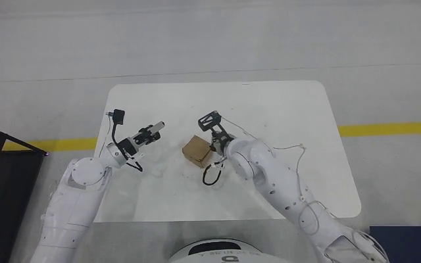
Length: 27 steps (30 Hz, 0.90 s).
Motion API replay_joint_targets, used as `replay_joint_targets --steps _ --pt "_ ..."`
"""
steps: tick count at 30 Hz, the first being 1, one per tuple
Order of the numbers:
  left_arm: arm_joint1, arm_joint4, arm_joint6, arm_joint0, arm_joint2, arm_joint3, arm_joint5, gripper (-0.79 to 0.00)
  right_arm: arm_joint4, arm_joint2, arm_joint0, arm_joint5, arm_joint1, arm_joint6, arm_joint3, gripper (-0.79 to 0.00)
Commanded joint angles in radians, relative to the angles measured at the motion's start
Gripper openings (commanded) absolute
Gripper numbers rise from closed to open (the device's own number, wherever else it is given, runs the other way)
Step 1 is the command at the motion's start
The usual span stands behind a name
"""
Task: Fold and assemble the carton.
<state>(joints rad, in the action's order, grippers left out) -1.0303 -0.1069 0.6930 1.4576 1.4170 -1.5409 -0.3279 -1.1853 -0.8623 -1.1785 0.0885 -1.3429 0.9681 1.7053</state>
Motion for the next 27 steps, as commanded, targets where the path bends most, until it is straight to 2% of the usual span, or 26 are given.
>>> replay_joint_targets --steps 1,6,14,21,27 --pt "-0.002 -0.028 0.004 -0.005 -0.008 0.002 0.006 0.0 0.001 -0.015 -0.003 -0.001 0.002 -0.019 0.015 -0.785" --pt "-0.005 -0.081 0.048 -0.009 -0.027 0.011 0.049 0.0 -0.049 -0.079 -0.082 0.051 0.016 -0.084 0.114 -0.785" --pt "0.002 -0.208 0.195 0.013 -0.025 -0.023 0.261 0.0 -0.06 -0.184 -0.29 0.033 0.046 -0.185 0.257 -0.785" --pt "0.017 -0.223 0.306 0.041 0.007 -0.089 0.419 0.0 -0.031 -0.229 -0.397 -0.016 0.059 -0.273 0.32 -0.785" --pt "0.015 -0.197 0.281 0.019 -0.024 -0.073 0.395 0.0 -0.016 -0.216 -0.436 -0.165 0.068 -0.353 0.325 -0.785"
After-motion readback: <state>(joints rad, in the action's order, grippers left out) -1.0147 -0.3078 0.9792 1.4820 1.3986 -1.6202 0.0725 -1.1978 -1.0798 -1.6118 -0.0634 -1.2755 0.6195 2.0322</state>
